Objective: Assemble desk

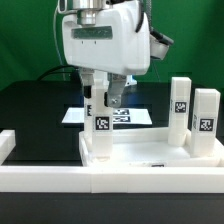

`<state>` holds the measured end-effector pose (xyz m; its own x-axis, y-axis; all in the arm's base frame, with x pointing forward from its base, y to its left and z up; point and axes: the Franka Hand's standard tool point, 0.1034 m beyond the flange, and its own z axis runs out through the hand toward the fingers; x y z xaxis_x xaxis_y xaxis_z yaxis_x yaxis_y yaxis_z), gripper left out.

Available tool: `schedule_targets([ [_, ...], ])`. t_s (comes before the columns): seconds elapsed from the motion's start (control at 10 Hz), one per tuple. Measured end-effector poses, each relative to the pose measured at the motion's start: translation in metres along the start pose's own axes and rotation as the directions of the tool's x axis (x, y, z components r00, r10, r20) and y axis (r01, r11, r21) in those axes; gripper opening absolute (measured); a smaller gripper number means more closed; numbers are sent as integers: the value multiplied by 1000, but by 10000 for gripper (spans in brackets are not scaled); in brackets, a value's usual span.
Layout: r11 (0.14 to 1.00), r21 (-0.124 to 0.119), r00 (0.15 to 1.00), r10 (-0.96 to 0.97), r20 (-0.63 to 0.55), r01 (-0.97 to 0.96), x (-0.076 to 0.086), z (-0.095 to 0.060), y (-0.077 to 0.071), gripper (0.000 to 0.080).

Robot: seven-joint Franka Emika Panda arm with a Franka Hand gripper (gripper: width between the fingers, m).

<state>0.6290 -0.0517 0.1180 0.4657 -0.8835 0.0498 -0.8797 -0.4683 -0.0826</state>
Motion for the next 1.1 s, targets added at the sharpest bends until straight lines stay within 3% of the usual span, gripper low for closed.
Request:
schedule_targets([
  [0.5, 932, -6, 932, -363, 3, 363, 0, 3, 2, 649],
  [0.9, 756, 0, 756, -654, -5, 654, -2, 1, -1, 649],
  [1.1, 708, -4, 708, -706, -7, 706, -5, 0, -4, 649],
])
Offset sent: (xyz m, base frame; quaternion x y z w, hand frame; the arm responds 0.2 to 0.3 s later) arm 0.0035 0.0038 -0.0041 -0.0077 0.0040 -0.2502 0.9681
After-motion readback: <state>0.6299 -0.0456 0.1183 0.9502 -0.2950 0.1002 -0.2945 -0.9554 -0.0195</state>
